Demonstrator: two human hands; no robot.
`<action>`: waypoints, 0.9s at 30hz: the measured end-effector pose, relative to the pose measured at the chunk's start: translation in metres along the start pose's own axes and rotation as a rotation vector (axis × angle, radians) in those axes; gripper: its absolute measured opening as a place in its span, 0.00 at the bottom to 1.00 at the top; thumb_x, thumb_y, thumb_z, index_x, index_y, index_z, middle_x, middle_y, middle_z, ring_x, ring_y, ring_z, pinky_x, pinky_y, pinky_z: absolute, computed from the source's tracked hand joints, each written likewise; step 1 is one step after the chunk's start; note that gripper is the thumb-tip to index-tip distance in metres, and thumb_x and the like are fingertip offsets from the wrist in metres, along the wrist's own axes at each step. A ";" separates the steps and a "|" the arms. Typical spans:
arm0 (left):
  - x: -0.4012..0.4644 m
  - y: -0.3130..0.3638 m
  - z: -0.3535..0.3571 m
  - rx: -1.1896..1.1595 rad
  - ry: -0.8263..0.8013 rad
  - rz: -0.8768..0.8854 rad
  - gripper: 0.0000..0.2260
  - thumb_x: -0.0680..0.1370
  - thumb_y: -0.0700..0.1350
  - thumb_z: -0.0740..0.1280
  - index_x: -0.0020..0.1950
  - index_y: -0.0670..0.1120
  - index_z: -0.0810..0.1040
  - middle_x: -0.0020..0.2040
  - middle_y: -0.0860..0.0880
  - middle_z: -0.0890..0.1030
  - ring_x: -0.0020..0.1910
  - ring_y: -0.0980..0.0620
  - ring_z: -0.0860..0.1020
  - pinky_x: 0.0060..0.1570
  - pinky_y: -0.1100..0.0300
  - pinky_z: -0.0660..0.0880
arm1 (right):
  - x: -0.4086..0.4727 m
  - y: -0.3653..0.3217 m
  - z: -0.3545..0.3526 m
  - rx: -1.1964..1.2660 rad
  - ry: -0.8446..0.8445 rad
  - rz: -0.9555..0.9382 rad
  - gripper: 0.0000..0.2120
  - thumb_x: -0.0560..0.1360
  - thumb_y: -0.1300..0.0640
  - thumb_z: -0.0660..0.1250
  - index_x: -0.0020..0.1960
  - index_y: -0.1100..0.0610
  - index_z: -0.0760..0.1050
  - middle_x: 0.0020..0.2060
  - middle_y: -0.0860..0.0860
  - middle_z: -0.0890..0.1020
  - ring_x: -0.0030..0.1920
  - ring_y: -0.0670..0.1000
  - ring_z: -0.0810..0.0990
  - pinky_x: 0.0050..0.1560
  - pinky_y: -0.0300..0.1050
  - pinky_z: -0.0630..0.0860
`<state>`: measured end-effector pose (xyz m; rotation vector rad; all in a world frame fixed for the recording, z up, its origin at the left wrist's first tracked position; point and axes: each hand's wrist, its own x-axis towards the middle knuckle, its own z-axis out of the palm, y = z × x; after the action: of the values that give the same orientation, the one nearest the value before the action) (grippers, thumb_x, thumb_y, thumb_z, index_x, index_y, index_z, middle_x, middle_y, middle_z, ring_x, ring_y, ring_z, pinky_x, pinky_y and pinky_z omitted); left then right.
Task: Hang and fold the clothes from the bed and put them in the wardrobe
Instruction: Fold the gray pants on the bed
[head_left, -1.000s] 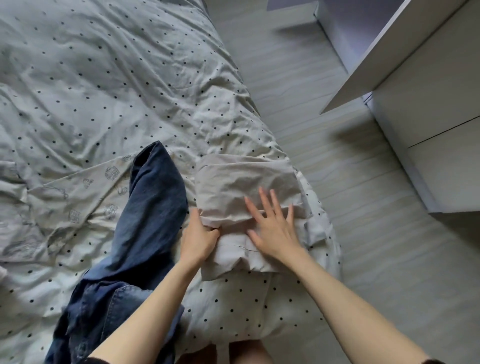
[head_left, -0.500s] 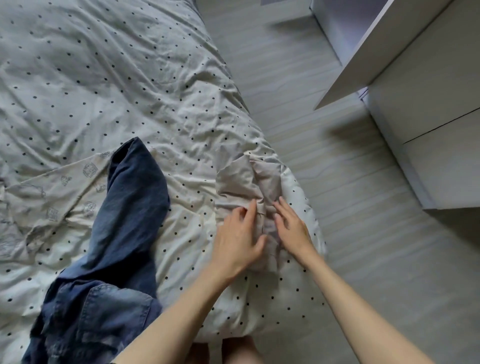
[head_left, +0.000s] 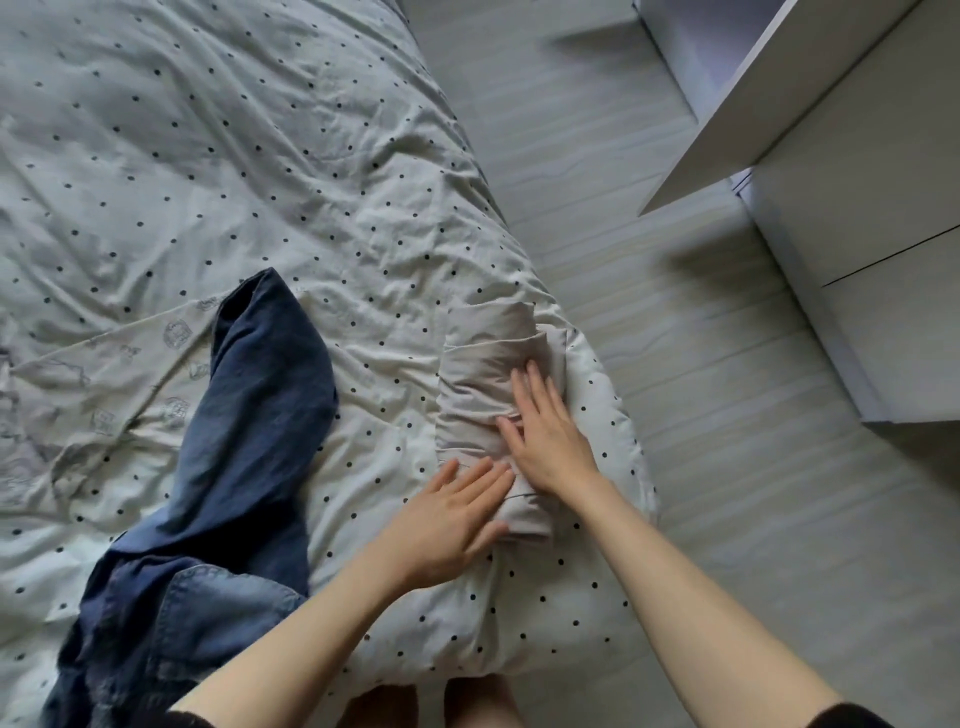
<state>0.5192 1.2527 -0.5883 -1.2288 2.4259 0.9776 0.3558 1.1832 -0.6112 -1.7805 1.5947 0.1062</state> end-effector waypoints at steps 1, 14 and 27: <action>-0.007 -0.005 0.002 0.024 -0.027 -0.009 0.26 0.81 0.58 0.42 0.77 0.52 0.41 0.76 0.55 0.39 0.76 0.54 0.38 0.70 0.56 0.29 | 0.005 0.003 0.004 -0.096 -0.033 0.035 0.31 0.81 0.44 0.50 0.77 0.51 0.39 0.77 0.49 0.40 0.76 0.51 0.40 0.75 0.53 0.44; -0.003 -0.034 0.023 -0.135 -0.046 0.085 0.28 0.79 0.41 0.55 0.78 0.49 0.49 0.77 0.52 0.44 0.75 0.53 0.39 0.74 0.57 0.38 | 0.039 0.012 0.028 -0.283 -0.141 0.122 0.33 0.80 0.41 0.49 0.77 0.49 0.36 0.77 0.48 0.40 0.76 0.50 0.40 0.72 0.61 0.40; 0.100 -0.118 -0.051 0.776 0.213 0.337 0.36 0.77 0.40 0.50 0.70 0.52 0.23 0.70 0.47 0.25 0.70 0.44 0.28 0.67 0.43 0.29 | 0.011 0.008 0.025 -0.208 0.001 0.143 0.32 0.80 0.42 0.50 0.77 0.50 0.37 0.76 0.47 0.36 0.75 0.49 0.34 0.73 0.57 0.35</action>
<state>0.5543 1.1078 -0.6533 -0.6784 2.7946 -0.0925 0.3606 1.1886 -0.6388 -1.8184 1.7640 0.3502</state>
